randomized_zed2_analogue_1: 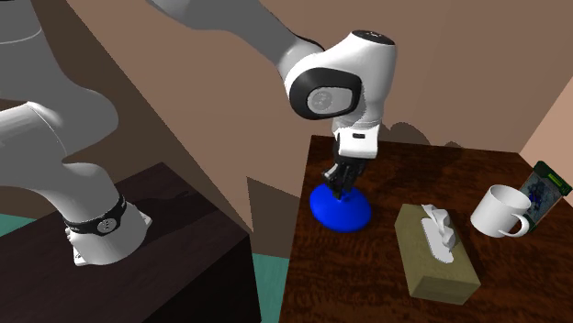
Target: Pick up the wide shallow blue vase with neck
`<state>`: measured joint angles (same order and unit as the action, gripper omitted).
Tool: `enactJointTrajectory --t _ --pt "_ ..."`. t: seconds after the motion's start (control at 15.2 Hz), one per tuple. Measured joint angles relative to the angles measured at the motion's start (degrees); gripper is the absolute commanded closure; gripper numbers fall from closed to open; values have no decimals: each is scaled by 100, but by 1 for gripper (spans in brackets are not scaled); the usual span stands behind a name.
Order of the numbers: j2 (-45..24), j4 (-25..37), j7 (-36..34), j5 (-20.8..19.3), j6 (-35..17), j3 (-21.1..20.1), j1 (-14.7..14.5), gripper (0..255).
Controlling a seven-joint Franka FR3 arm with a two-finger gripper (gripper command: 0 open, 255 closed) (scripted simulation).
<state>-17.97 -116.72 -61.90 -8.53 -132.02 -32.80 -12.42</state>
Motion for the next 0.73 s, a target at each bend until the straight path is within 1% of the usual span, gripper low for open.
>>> enactJointTrajectory --t 0.73 --pt "483 281 204 355 686 -147 124 255"
